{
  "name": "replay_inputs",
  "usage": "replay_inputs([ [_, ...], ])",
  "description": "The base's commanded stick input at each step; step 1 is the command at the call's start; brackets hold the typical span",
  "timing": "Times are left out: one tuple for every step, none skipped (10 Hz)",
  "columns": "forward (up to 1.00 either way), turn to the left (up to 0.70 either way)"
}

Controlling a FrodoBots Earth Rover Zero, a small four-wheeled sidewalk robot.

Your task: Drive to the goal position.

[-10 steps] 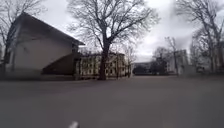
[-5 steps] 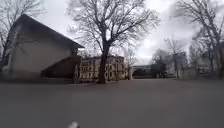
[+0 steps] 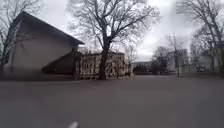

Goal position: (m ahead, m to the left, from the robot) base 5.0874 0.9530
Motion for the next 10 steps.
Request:
replay_inputs([
  [1.00,0.00],
  [1.00,0.00],
  [1.00,0.00],
  [1.00,0.00],
  [1.00,0.00],
  [1.00,0.00],
  [1.00,-0.05],
  [1.00,-0.09],
  [1.00,-0.14],
  [1.00,-0.18],
])
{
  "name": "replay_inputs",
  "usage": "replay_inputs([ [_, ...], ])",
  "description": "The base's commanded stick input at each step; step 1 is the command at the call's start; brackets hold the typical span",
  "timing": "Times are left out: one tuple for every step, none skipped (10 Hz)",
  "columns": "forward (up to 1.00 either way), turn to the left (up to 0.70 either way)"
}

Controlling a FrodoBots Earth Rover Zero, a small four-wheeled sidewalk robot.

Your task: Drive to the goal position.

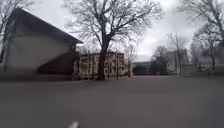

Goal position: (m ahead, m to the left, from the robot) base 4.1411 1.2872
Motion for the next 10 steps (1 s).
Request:
replay_inputs([
  [1.00,-0.23],
  [1.00,-0.27],
  [1.00,-0.32],
  [1.00,-0.36],
  [1.00,-0.39],
  [1.00,-0.27],
  [1.00,-0.15],
  [1.00,-0.04],
  [1.00,0.00],
  [1.00,0.00],
])
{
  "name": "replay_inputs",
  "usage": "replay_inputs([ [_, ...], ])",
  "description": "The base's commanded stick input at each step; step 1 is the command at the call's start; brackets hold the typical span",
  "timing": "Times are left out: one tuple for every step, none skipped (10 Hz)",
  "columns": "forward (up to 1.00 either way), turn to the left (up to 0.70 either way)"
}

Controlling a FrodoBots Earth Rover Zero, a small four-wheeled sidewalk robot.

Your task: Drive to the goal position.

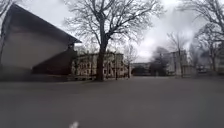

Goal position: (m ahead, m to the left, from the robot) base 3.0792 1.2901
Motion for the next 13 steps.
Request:
replay_inputs([
  [1.00,0.00],
  [1.00,0.00],
  [1.00,0.00],
  [1.00,0.00],
  [1.00,0.00],
  [1.00,0.00],
  [1.00,0.00],
  [1.00,0.00],
  [1.00,0.00],
  [1.00,0.00],
  [1.00,0.00],
  [1.00,0.00],
  [1.00,0.00],
])
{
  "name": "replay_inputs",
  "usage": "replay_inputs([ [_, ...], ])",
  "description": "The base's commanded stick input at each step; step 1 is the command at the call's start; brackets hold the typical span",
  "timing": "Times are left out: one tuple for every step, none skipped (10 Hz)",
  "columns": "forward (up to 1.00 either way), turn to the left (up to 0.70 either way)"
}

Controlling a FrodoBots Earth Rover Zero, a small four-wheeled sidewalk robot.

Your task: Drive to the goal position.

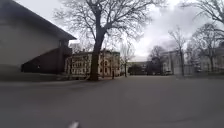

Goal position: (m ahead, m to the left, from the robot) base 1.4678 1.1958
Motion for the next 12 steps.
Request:
replay_inputs([
  [1.00,0.00],
  [1.00,0.00],
  [1.00,0.00],
  [1.00,0.00],
  [1.00,0.00],
  [1.00,0.00],
  [1.00,0.00],
  [1.00,0.00],
  [1.00,0.00],
  [1.00,0.00],
  [1.00,0.00],
  [1.00,0.00],
])
